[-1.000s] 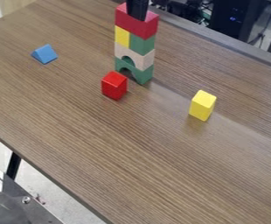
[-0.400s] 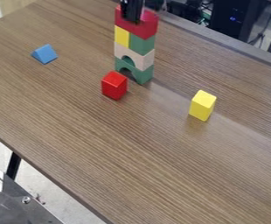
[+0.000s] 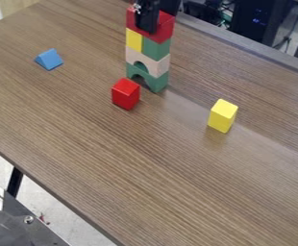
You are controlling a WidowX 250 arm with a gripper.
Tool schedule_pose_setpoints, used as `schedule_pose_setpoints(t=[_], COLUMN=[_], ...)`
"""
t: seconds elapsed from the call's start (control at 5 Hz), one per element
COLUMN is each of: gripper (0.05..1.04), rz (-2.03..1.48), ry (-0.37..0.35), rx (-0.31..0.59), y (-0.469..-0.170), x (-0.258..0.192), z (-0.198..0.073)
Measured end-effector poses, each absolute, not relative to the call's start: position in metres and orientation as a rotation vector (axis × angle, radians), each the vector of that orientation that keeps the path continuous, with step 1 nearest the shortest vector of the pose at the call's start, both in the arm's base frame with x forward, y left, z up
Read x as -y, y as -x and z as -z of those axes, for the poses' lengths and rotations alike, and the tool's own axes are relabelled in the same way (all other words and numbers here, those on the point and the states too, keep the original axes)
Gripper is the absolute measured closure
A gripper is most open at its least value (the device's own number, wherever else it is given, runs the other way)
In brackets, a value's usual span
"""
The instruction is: Take off the red block from the tower and place it on top of the yellow cube
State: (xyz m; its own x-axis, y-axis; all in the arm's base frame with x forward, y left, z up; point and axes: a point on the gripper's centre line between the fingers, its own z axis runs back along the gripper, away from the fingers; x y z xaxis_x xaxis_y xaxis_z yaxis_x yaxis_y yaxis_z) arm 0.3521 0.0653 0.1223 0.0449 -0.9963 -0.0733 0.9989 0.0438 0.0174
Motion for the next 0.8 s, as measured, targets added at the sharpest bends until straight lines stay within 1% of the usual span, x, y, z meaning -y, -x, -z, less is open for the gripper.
schedule_pose_setpoints(t=[0.2, 0.4, 0.6, 0.8], gripper=[0.516, 0.516, 0.516, 0.516], rz=[1.524, 1.533, 1.542, 1.576], ry=[-0.084, -0.122, -0.163, -0.185], rx=[-0.030, 0.002, 0.029, 0.068], y=[-0.352, -0.349, -0.346, -0.344], x=[-0.065, -0.061, -0.047, -0.015], z=[-0.123, -0.136, -0.150, -0.162])
